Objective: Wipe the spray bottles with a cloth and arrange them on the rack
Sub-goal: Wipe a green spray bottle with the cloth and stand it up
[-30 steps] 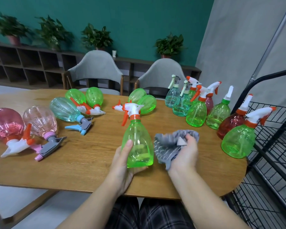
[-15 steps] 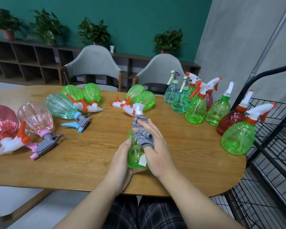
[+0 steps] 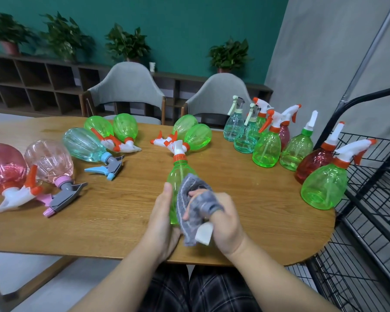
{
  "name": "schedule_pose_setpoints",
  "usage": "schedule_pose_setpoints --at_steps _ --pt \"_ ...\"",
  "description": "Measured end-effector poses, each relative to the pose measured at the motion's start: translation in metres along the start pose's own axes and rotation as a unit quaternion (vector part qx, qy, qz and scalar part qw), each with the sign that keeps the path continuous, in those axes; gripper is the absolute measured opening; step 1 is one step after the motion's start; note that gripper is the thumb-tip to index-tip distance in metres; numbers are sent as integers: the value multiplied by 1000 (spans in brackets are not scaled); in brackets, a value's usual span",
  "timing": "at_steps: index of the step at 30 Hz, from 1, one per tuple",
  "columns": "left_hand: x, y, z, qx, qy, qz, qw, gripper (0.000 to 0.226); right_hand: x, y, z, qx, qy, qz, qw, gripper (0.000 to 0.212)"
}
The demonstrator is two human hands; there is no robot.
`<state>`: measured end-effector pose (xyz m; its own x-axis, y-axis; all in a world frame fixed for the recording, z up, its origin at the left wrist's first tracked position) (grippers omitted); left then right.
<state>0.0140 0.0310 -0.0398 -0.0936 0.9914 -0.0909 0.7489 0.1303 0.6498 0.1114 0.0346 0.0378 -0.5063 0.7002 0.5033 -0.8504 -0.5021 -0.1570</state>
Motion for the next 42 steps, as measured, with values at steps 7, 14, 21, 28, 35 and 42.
schedule_pose_setpoints --at_steps 7,14,21,28,35,42 --pt "1 -1 0 -26 8 45 999 54 21 -39 5 320 162 -251 899 26" --pt "0 5 2 -20 0 55 998 40 41 -5 -4 -188 97 -9 977 39" --pt "-4 8 -1 -10 -12 73 997 61 24 -1 -11 -296 -7 7 955 65" --pt "-5 8 -3 -53 -3 64 997 78 3 3 -10 -223 -86 49 970 51" --pt "0 -6 3 -46 -30 -5 998 108 -11 4 -7 -112 -98 30 988 37" --pt "1 -2 0 -50 5 27 998 41 -17 -44 -34 400 178 -318 841 42"
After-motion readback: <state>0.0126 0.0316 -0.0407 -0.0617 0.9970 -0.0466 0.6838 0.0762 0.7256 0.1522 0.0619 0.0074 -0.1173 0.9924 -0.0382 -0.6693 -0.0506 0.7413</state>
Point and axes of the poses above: each hand's wrist, its own x-axis towards the middle knuckle, its own y-axis out of the palm, z = x × y, the point moved 6 cm from there along x, towards the middle knuckle, and after that the axes turned 4 degrees about z, right-handed, at the moved point
